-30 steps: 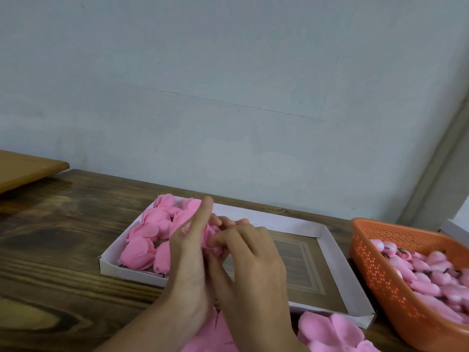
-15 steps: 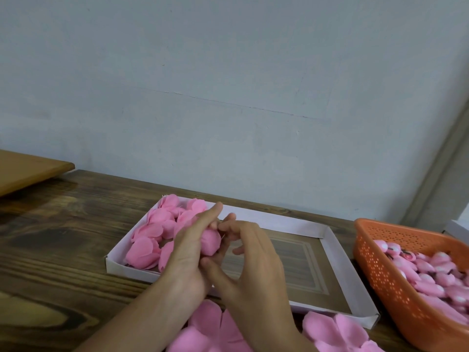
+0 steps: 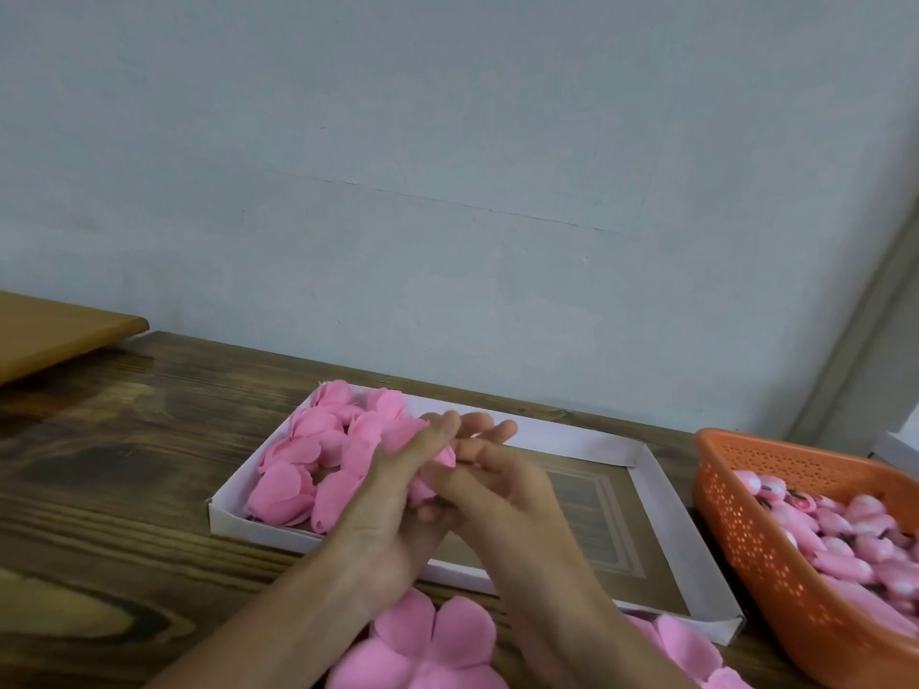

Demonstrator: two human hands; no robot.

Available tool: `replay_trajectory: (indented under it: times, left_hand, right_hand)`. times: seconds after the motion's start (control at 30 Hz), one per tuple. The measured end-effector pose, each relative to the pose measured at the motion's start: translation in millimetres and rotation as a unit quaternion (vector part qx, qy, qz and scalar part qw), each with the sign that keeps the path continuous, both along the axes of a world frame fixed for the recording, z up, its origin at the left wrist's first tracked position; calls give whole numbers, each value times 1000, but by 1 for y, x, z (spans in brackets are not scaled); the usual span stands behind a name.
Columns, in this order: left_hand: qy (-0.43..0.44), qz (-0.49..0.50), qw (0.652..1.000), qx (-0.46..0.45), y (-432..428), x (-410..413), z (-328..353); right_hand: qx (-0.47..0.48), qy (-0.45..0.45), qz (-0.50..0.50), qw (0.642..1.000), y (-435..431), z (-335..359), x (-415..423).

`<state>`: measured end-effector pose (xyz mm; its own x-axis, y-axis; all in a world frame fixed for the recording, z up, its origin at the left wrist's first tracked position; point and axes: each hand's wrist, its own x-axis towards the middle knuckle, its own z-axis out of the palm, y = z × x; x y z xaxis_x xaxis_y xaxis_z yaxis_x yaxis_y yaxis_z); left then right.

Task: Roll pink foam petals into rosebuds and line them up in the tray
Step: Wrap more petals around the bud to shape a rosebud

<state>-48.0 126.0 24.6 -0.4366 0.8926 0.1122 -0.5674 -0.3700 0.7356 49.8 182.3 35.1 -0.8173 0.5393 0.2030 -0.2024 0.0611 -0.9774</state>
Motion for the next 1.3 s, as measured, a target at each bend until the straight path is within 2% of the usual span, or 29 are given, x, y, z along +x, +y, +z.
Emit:
replay_trajectory:
  times: [0.07, 0.13, 0.27, 0.37, 0.4, 0.47, 0.57, 0.67, 0.8, 0.93, 0.97, 1.03, 1.07, 1.13, 1.17, 1.2, 1.27, 1.3]
  left_hand:
    - [35, -12, 999, -6, -1, -1, -1]
    - [49, 7, 999, -9, 1, 0, -2]
    - [4, 56, 998, -13, 8, 4, -6]
    - [-4, 58, 998, -27, 8, 4, -6]
    - [12, 57, 998, -27, 6, 2, -6]
    - [59, 42, 997, -27, 3, -1, -3]
    - [98, 43, 994, -31, 2, -1, -1]
    - [109, 82, 990, -44, 2, 1, -2]
    - [127, 109, 984, -57, 2, 1, -2]
    - [154, 101, 981, -60, 1, -1, -1]
    - [151, 102, 982, -58, 1, -1, -1]
    - [140, 114, 983, -40, 3, -1, -1]
    - [146, 134, 980, -28, 4, -1, -1]
    - [199, 208, 957, -21, 7, -2, -2]
    - [234, 250, 939, -30, 9, -3, -4]
    - [261, 283, 922, -40, 10, -5, -6]
    - [294, 304, 905, -48, 11, -9, -10]
    - [308, 305, 899, -53, 12, -11, -11]
  right_hand:
    - [-59, -7, 29, 998, 3, 2, 1]
    - [-67, -17, 34, 997, 3, 2, 1]
    - [75, -15, -64, 995, -2, -14, -5]
    - [116, 11, -104, 988, -2, -25, -9]
    - [95, 19, -95, 991, 0, -25, -10]
    - [-7, 18, -41, 999, 0, -17, -9]
    - [-132, -12, 16, 991, 2, -5, -10]
    - [-116, -19, 17, 993, -3, -3, -14]
    - [-95, 22, 2, 995, -9, -13, -15]
    - [-127, -31, -12, 991, -7, -7, -12]
    - [-78, -62, -8, 995, -2, -5, -7]
    - [91, -149, 9, 985, 11, 6, 6]
    - [191, -191, 10, 963, 18, 13, 13]
    - [408, -242, -27, 880, 30, 26, 24]
    - [497, -244, -64, 831, 33, 30, 27]
    - [552, -220, -108, 797, 34, 35, 29]
    - [585, -126, -152, 787, 30, 43, 30]
    - [590, -91, -135, 791, 28, 46, 31]
